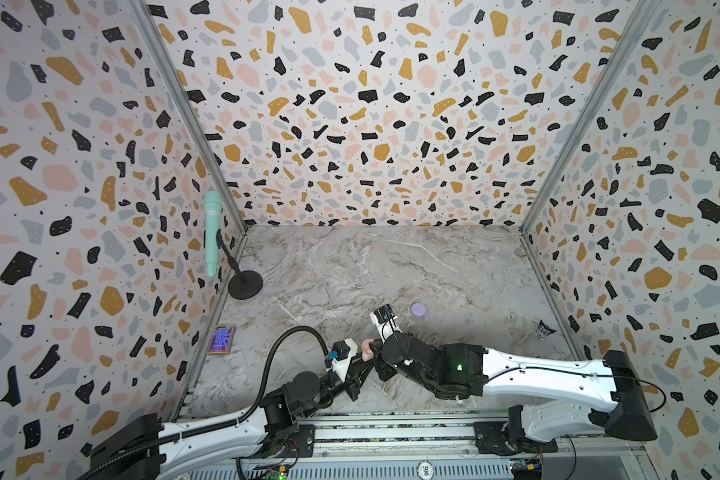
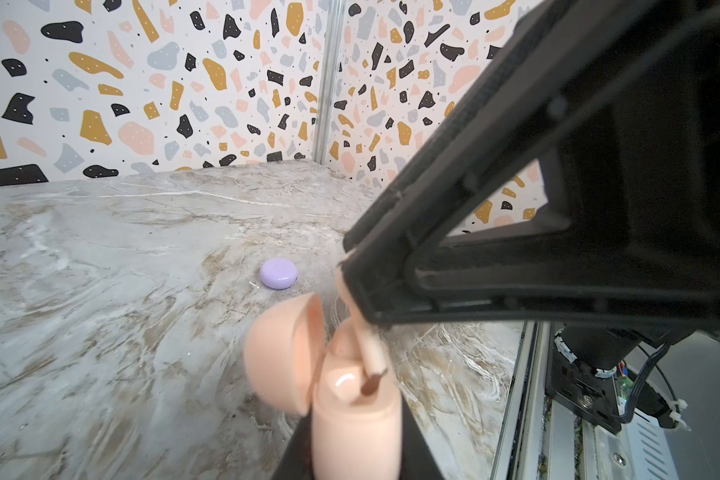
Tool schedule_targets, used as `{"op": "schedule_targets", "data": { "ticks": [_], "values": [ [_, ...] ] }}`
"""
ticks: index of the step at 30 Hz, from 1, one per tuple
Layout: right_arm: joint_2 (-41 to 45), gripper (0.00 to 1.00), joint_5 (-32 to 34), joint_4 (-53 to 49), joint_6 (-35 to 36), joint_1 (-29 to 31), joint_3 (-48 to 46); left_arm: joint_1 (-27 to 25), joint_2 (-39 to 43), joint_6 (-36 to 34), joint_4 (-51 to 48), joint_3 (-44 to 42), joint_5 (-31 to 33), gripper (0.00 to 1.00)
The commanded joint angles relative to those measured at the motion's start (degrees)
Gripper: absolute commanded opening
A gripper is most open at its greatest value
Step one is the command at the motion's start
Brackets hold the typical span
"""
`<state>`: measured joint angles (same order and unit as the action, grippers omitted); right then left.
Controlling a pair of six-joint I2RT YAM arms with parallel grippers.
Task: Insert the wireless bluetooth earbuds into the charging case
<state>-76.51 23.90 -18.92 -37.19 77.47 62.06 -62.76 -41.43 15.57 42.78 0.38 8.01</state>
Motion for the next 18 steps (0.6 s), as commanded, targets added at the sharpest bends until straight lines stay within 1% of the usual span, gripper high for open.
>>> {"op": "schedule_targets", "data": {
  "ticks": [1,6,18],
  "values": [
    [1.0,0.15,0.2,-1.3,-0.2,-0.2,0.9,-0.1,0.3,-1.4,4.2,-2.3,0.0,0.0],
    [1.2,0.15,0.7,-1.7,-0.1,-0.4,1.6,-0.1,-0.1,-1.6,4.3,-2.4,-0.2,0.0],
    [0.8,0.14,-0.6,-0.5,-0.1,-0.5,1.9,-0.1,-0.5,-1.7,4.3,-2.2,-0.5,0.0]
  ]
}}
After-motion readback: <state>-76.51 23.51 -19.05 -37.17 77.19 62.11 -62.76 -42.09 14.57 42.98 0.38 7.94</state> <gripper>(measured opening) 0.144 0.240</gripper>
